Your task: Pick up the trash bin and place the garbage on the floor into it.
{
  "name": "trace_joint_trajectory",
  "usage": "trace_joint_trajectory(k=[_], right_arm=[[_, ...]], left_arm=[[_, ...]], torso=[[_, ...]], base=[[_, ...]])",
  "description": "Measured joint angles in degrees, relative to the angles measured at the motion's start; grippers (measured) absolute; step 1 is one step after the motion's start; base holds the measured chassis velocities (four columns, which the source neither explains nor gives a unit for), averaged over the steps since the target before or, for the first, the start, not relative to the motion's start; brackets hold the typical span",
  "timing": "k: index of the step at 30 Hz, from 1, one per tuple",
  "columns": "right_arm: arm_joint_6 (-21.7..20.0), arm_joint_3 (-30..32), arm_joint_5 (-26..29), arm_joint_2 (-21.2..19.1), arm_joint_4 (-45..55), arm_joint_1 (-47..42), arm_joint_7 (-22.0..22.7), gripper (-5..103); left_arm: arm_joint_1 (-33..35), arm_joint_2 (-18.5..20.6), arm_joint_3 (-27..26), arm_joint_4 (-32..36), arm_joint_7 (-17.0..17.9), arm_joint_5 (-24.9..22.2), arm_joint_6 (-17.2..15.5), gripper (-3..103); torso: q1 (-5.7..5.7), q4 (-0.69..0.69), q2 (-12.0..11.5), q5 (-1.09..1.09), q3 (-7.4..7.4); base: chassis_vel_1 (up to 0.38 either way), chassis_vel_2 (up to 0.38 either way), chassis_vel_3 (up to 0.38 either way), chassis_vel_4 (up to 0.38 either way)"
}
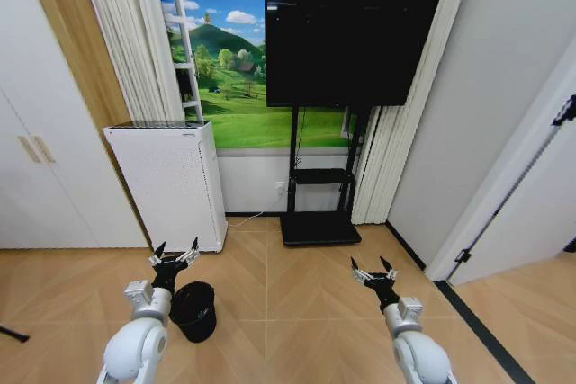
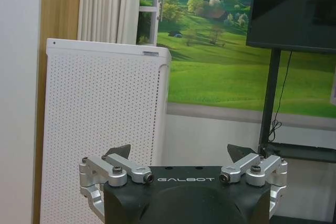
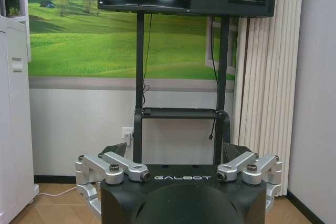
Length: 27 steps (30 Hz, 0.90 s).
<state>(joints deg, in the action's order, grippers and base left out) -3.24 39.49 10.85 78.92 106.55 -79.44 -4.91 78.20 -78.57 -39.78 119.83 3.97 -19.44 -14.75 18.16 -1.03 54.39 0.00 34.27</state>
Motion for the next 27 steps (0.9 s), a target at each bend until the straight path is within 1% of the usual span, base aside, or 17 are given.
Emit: trace_joint_trajectory(k=[8, 18, 21, 22, 24, 25, 27], right_arm=[[0.23, -0.34, -0.10, 0.07, -0.55, 0.24, 0.02, 100], [0.29, -0.37, -0.19, 0.06, -0.95, 0.26, -0.03, 100], [0.40, -0.30, -0.47, 0.20, -1.01, 0.10, -0.04, 100], [0.44, -0.27, -0.63, 0.28, -1.02, 0.04, -0.05, 100], [0.46, -0.20, -0.69, 0.36, -1.02, -0.06, -0.05, 100], [0.46, -0.11, -0.76, 0.42, -1.01, -0.11, -0.05, 100], [0.47, -0.05, -0.90, 0.44, -0.98, -0.17, -0.05, 100]], left_arm=[[0.00, -0.07, -0.03, -0.18, -0.10, 0.00, -0.01, 100], [0.03, -0.11, -0.17, -0.53, -0.26, -0.10, -0.16, 100], [-0.01, -0.11, -0.19, -0.66, -0.40, -0.13, -0.19, 100], [-0.04, -0.11, -0.19, -0.73, -0.47, -0.15, -0.20, 100], [-0.07, -0.11, -0.19, -0.81, -0.57, -0.15, -0.20, 100], [-0.08, -0.14, -0.19, -0.86, -0.65, -0.16, -0.20, 100], [-0.08, -0.14, -0.19, -0.87, -0.73, -0.19, -0.20, 100]], torso=[[-0.03, 0.00, -0.03, -0.01, -0.03], [-0.05, 0.00, -0.08, 0.02, -0.05], [-0.06, -0.01, -0.08, -0.04, -0.07], [-0.05, 0.01, -0.09, 0.01, -0.06], [-0.06, 0.00, -0.09, 0.02, -0.06], [-0.05, 0.00, -0.10, -0.01, -0.06], [-0.05, -0.01, -0.10, -0.01, -0.07]], base=[[0.187, -0.198, -0.189, 0.201], [0.266, -0.265, -0.278, 0.274], [0.255, -0.274, -0.272, 0.278], [0.315, -0.268, -0.275, 0.267], [0.315, -0.263, -0.284, 0.267], [0.253, -0.297, -0.259, 0.271], [0.260, -0.297, -0.248, 0.269]])
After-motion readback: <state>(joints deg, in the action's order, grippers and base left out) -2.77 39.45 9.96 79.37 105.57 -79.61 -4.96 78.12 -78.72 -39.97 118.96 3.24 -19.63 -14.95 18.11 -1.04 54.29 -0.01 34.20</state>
